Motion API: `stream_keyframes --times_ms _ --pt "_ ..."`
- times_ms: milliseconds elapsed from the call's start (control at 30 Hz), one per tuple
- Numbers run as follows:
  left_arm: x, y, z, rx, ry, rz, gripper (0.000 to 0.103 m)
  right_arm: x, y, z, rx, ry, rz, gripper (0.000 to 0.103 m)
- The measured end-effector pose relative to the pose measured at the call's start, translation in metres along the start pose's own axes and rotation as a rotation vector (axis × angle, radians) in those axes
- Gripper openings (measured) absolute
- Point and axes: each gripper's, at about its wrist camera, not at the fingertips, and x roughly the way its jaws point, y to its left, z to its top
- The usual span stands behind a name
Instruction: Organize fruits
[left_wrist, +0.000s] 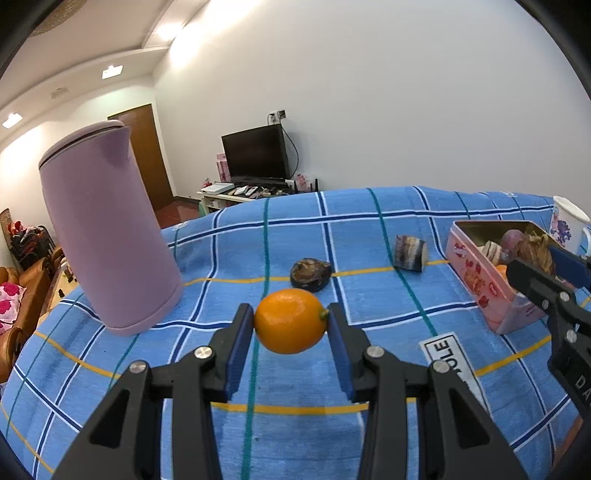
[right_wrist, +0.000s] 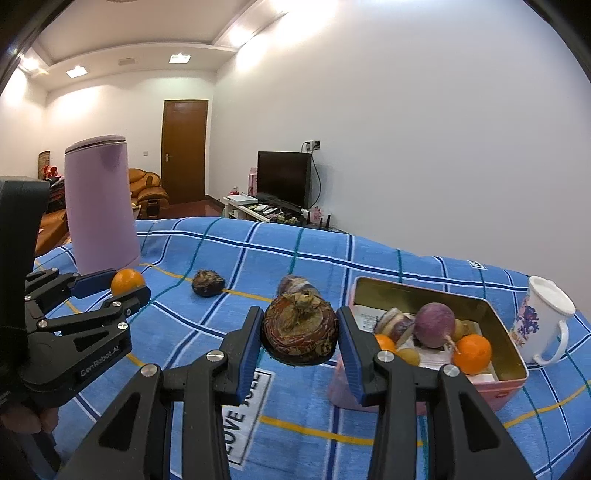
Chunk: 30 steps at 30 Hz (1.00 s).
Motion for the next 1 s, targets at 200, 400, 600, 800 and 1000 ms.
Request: stream_keyframes --times_ms 200,400,600,800,1000 --pt "-0.002 -0.014 0.002 0.002 0.002 -0.020 0.043 -0.003 -0.011 -0.001 0.007 -0.001 -0.009 0.042" --pt "-0.002 -0.026 0.004 0.002 0.007 -0.040 0.043 -0.007 -0.019 -0.003 0.002 0.002 -0.024 0.042" --pt "-0.003 -0.037 0.006 0.005 0.006 -0.054 0.043 -0.010 -0.032 -0.005 0.008 0.002 -0.039 0.042" --pt "-0.005 -0.051 0.009 0.012 0.002 -0.069 0.043 -0.013 -0.046 -0.007 0.016 -0.001 -0.056 0.042" --pt "-0.008 -0.066 0.012 0.026 -0.006 -0.086 0.043 -0.017 -0.061 -0.008 0.026 -0.006 -0.074 0.042"
